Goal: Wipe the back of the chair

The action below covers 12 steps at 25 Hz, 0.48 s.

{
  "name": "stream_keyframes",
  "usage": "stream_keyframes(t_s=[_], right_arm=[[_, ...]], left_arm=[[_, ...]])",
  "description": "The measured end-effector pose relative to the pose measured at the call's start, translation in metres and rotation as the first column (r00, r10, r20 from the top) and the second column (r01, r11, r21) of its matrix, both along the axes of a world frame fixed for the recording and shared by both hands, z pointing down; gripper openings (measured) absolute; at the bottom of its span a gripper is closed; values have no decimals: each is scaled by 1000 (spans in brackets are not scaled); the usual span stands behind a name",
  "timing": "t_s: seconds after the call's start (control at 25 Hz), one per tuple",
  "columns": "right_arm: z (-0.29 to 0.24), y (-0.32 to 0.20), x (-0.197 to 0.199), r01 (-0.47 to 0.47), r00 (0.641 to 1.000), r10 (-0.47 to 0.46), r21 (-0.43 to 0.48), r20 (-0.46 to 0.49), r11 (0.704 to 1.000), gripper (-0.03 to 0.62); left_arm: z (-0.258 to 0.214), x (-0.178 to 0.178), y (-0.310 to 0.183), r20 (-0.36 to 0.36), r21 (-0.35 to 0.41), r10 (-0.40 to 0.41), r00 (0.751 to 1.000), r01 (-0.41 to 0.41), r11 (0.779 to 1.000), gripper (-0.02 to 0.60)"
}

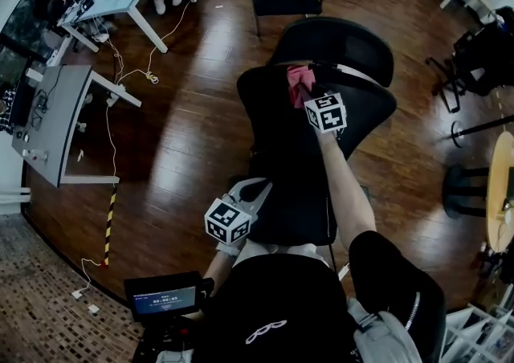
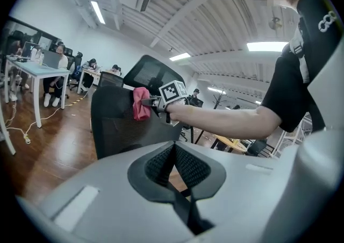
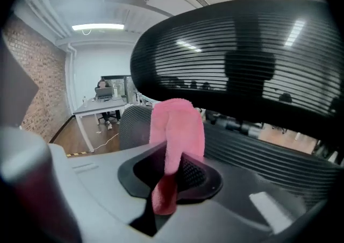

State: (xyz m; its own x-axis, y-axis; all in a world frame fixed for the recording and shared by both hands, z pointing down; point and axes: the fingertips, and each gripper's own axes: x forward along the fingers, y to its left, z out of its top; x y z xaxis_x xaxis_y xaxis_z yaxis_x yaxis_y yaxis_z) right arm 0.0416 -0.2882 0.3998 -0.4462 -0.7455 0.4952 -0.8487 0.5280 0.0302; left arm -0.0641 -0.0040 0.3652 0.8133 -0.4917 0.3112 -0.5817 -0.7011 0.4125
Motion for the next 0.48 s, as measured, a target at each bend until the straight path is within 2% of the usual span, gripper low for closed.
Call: stream_keyframes(t_s=[0.48], right_arm=[[-10,20,160,-199,980,199,13,9,980,40]], left_arm=[[-8,86,8,-3,3,131,991,-131,991,-9]])
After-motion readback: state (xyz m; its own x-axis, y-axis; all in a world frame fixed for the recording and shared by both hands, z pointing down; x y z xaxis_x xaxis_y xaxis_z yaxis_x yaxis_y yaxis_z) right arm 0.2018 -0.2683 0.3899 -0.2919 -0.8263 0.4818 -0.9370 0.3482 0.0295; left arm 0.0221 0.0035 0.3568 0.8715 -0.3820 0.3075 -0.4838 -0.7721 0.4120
